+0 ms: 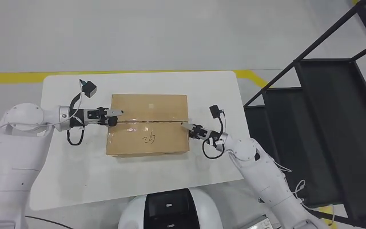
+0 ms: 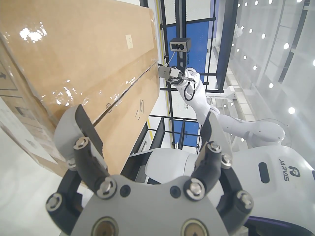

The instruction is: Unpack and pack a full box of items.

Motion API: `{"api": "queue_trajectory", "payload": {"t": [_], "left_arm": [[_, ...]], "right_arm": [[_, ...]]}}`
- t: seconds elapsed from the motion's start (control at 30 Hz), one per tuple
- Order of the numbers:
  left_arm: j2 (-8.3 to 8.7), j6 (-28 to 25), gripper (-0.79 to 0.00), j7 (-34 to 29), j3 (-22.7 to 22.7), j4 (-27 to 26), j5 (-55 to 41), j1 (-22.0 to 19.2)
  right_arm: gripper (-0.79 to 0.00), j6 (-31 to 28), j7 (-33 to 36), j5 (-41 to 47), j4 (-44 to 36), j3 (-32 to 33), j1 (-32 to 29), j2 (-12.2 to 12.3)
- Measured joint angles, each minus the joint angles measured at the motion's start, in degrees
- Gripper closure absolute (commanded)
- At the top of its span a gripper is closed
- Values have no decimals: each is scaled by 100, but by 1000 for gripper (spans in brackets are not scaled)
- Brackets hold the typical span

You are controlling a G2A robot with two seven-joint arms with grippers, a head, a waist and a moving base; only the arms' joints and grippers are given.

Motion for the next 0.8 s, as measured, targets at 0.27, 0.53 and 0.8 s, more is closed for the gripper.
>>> {"api": "queue_trajectory", "payload": {"t": [0.27, 0.53, 0.8], "left_arm": [[0, 0, -785, 0, 0, 0, 0, 0], [0, 0, -785, 0, 0, 0, 0, 0], [0, 0, -785, 0, 0, 0, 0, 0]], "right_arm": [[-785, -647, -316, 123, 371, 35, 185, -36], [-785, -665, -773, -388, -353, 530, -357, 85], [-785, -269, -1075, -1259, -1667, 1085, -1200, 221]]}}
